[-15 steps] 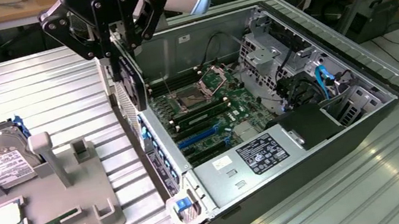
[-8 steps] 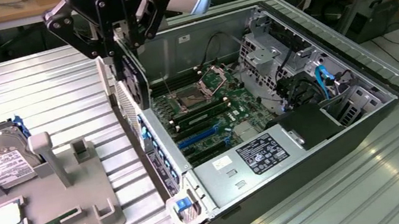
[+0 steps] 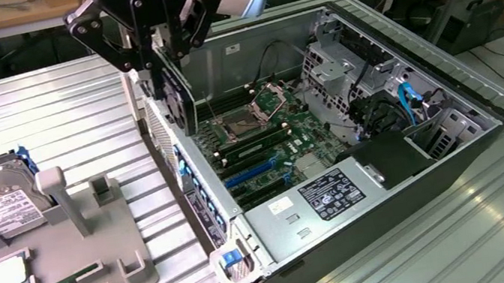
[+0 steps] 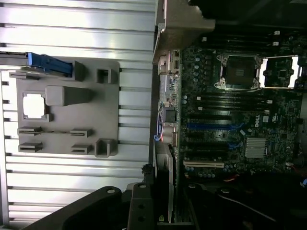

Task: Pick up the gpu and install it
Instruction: 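Pick up the gpu and move the gpu toward the slot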

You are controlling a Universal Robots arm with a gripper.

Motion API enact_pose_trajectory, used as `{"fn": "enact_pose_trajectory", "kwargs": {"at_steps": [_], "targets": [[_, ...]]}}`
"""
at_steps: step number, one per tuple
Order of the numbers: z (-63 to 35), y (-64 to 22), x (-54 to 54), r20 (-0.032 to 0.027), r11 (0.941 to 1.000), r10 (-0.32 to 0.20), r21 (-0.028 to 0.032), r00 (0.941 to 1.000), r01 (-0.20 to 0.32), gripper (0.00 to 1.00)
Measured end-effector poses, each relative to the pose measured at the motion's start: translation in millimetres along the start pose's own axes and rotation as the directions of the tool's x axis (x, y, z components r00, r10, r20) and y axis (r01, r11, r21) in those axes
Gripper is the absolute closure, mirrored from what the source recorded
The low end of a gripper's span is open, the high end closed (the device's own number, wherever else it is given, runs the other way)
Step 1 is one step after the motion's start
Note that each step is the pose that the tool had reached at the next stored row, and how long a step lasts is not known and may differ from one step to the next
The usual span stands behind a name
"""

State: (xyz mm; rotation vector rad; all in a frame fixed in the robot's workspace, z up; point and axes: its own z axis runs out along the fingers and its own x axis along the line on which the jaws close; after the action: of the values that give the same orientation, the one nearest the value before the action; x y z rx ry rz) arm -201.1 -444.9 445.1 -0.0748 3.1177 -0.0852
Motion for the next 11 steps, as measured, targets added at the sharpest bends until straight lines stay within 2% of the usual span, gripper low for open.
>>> {"fn": "enact_pose_trajectory", "kwargs": {"at_steps": [11], "targets": [[0.4, -0.7, -15.1, 0.0000, 1.0000, 0.000, 0.0000, 1.0000, 0.000, 0.73]]}}
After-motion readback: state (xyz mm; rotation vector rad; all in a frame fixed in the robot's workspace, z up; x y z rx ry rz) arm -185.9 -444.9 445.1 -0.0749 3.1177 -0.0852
